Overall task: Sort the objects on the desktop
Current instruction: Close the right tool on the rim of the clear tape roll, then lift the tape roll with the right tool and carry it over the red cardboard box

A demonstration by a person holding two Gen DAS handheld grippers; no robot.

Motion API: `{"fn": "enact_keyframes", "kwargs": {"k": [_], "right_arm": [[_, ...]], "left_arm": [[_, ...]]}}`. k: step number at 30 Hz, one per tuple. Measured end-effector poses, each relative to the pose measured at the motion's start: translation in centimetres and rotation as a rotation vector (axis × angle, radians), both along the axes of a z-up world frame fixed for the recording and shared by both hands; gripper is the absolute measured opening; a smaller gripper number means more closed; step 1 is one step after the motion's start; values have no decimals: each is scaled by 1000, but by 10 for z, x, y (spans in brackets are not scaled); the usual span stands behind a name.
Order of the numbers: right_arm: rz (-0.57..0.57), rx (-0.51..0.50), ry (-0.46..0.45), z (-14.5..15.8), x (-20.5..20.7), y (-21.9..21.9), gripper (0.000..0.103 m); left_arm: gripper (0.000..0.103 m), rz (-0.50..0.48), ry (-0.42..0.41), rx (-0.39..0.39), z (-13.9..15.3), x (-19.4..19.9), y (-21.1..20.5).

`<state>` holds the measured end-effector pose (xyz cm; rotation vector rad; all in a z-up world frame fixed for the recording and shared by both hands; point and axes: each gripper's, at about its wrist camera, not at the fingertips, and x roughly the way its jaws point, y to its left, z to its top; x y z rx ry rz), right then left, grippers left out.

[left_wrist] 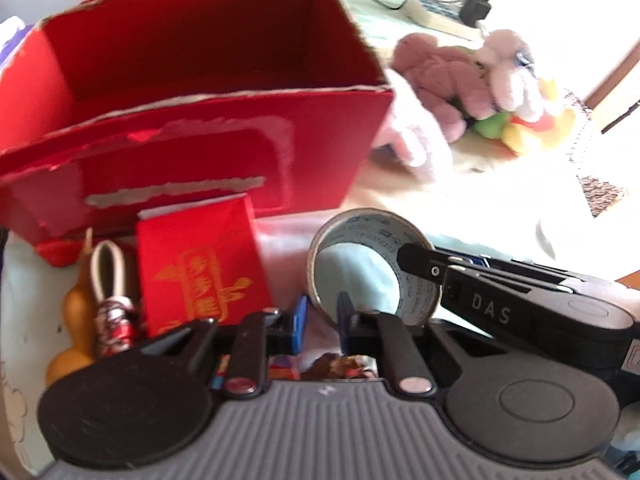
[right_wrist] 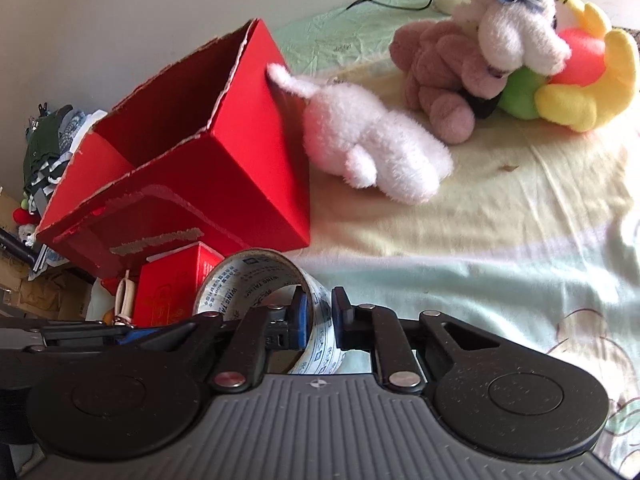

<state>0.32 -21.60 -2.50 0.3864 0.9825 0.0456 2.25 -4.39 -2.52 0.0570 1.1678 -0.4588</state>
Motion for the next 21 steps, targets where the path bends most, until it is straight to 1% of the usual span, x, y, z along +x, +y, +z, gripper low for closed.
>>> {"fn": "enact_keyframes", "kwargs": {"k": [7, 11, 15, 17, 21], "right_arm": [[-56, -23, -83, 17, -16, -20, 15], [-84, -43, -136, 29, -23, -31, 15], [-99, -54, -175, 40, -26, -37, 15], [-98, -58, -188, 45, -26, -37, 15], [-95, -59, -225, 54, -24, -34, 16]], "left_arm": [[9, -54, -40, -53, 15, -4, -18], [9, -92, -84, -69, 27, -6, -34], [9, -105, -104, -85, 36, -7, -40], [9, -106, -111, -80, 41, -6, -41], [9, -96, -125, -83, 54, -5, -33]]}}
